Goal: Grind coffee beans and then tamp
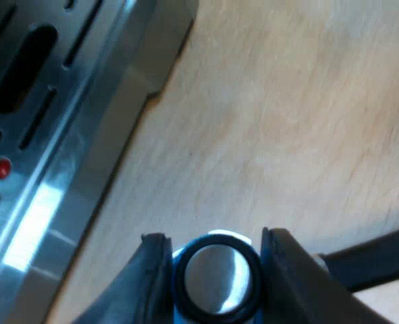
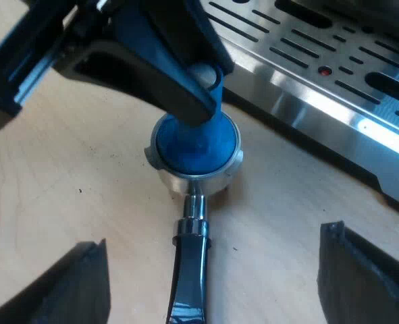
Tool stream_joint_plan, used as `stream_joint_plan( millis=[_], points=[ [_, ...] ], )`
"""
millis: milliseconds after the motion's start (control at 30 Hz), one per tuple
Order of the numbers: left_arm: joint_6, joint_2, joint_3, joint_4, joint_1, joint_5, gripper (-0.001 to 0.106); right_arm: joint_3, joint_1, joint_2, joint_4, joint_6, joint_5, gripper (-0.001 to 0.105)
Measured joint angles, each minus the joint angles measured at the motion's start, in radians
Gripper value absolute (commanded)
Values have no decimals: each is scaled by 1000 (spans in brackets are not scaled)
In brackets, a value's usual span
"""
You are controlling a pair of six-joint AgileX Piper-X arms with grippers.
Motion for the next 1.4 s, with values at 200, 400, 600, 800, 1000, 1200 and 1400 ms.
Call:
stream_joint_plan(
  millis=[200,400,600,800,1000,1200,1400],
  points=[
    [0,-63,-38,-7,0,0,6,0,0,0,0,0,0,66],
    [0,-136,-40,-9,0,0,6,0,0,0,-2,0,0,66],
    [0,-296,-40,8,0,-44,6,0,0,0,-4,0,0,66],
    [0,-373,-41,120,3,-99,6,0,0,0,-6,0,0,66],
    [0,-392,-41,222,33,-107,6,0,0,0,-6,0,0,66],
    [0,-391,-41,297,219,-111,6,0,0,0,-6,0,0,66],
    [0,-394,1,297,320,-92,6,0,0,0,-6,0,0,66]
  ],
)
